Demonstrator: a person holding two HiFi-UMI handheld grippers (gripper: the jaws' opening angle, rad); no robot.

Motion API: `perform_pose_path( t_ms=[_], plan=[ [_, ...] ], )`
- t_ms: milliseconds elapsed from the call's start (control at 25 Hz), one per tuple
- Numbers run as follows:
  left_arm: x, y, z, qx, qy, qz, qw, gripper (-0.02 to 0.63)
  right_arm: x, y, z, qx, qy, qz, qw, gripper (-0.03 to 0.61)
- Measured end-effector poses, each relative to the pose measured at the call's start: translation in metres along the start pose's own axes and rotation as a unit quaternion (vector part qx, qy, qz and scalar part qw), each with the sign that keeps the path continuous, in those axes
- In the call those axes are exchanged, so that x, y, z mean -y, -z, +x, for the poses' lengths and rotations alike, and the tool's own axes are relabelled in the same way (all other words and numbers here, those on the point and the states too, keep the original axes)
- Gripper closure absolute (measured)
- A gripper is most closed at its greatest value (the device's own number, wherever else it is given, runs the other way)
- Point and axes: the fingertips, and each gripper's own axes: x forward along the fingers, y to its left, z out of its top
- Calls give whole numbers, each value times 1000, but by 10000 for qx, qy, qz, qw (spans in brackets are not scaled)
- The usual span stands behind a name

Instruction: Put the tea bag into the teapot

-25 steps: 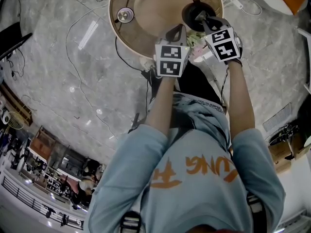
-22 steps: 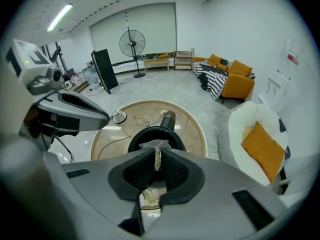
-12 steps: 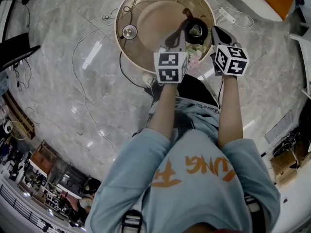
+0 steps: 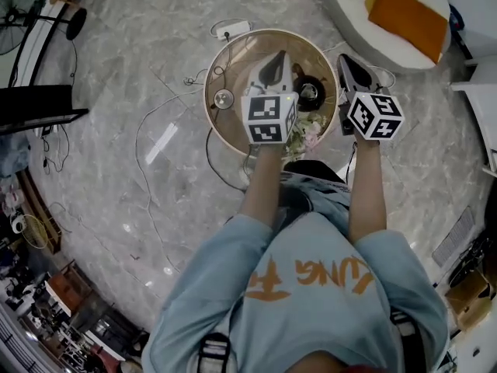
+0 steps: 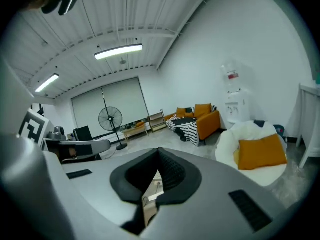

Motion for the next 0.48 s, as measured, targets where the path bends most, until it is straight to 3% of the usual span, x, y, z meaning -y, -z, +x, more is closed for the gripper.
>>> perform_pose_path(
  t_ms=[240, 480],
  plan=[
    [9, -70, -16, 615, -163, 378, 9973, 589, -26, -75, -19, 689, -13, -632, 9956, 566],
    [3, -122, -32, 1129, -219, 586, 9916, 589, -31, -138, -34, 1393, 94, -874, 9863, 566]
  ],
)
